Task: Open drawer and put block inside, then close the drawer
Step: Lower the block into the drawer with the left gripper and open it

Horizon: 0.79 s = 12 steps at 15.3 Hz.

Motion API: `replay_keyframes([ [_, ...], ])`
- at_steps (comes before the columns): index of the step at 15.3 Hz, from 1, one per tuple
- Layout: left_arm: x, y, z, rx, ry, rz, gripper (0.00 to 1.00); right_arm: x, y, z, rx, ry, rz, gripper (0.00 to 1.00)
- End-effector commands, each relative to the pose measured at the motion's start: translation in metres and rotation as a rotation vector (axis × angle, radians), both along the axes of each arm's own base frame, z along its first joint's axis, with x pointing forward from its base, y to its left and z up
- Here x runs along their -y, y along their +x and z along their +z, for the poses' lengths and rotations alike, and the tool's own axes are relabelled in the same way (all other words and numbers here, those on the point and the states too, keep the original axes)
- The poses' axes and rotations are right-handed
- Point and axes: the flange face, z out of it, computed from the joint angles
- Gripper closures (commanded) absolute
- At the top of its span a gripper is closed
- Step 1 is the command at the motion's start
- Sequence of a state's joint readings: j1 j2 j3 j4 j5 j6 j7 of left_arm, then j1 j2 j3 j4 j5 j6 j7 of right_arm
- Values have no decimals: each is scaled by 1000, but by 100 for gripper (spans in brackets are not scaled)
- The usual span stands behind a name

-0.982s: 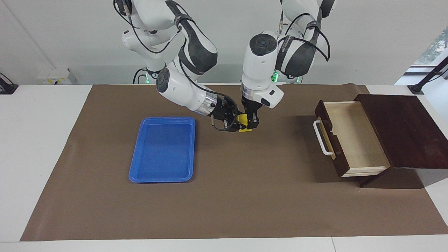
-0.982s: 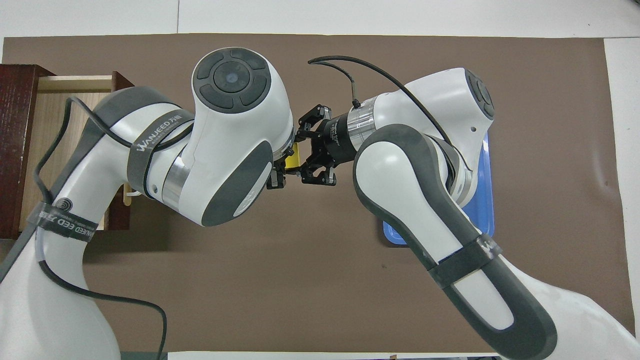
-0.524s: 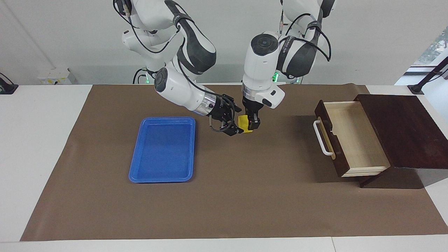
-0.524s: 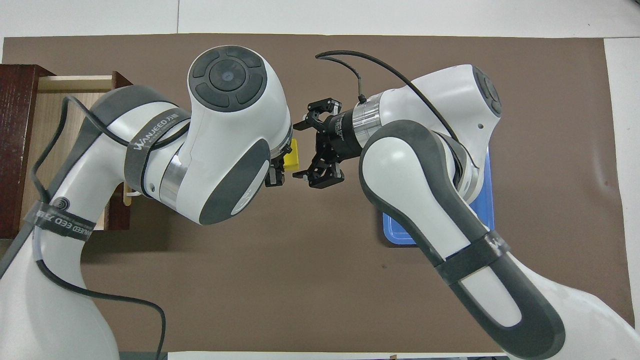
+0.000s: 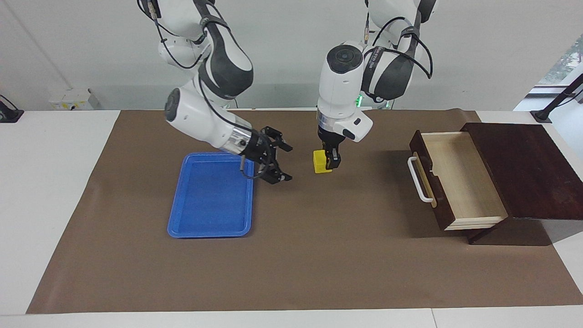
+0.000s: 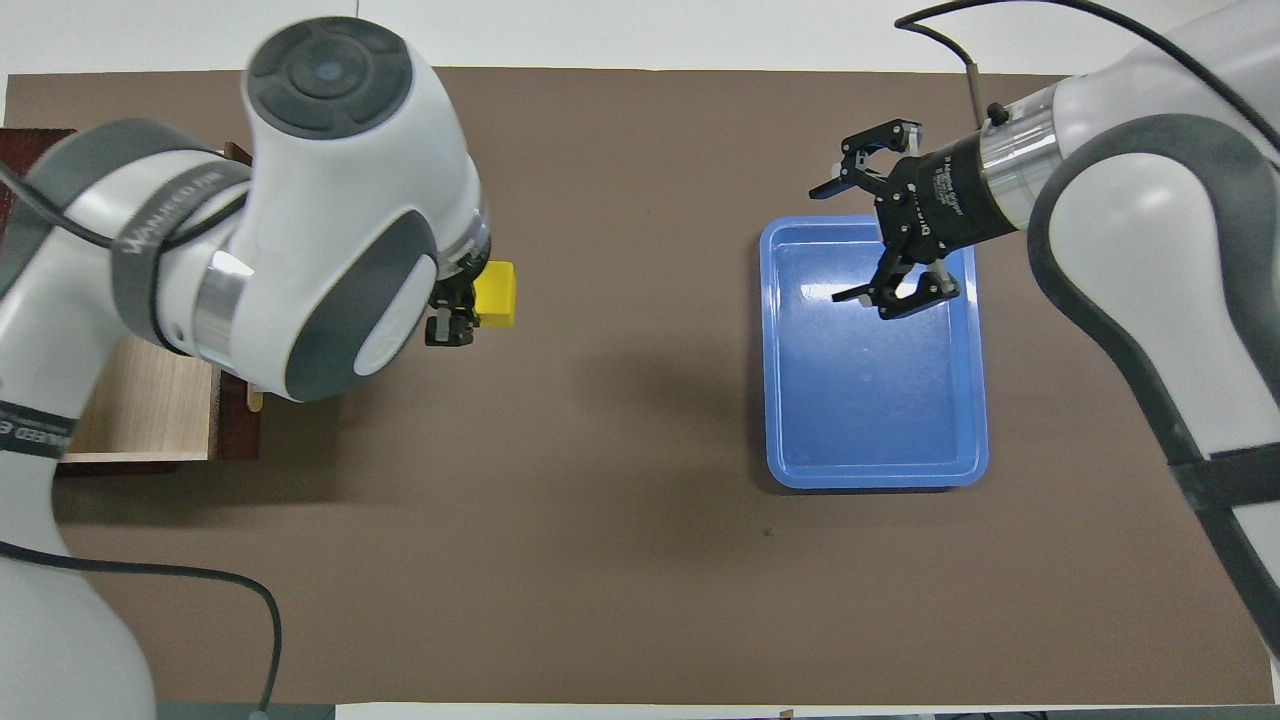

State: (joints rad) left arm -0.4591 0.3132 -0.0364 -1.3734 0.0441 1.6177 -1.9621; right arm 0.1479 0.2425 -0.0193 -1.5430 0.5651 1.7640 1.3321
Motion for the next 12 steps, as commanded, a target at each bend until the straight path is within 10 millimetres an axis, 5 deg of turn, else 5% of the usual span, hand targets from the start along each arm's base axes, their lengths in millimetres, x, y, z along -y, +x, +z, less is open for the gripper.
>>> replay_keyframes([
  [1,-81,13,43,-5,-8,-59,100,31,-14,17,135,-135,338,0],
  [3,-141,20,66,20,-23,-116,100,53,-27,30,216,-206,615,0],
  [6,-227,37,64,27,-30,-151,100,88,-40,50,306,-298,952,0],
  [9,-277,35,43,94,-28,-151,100,118,-57,81,372,-399,1287,0],
  [12,-305,26,6,116,-24,-111,100,131,-90,110,348,-375,1341,0],
])
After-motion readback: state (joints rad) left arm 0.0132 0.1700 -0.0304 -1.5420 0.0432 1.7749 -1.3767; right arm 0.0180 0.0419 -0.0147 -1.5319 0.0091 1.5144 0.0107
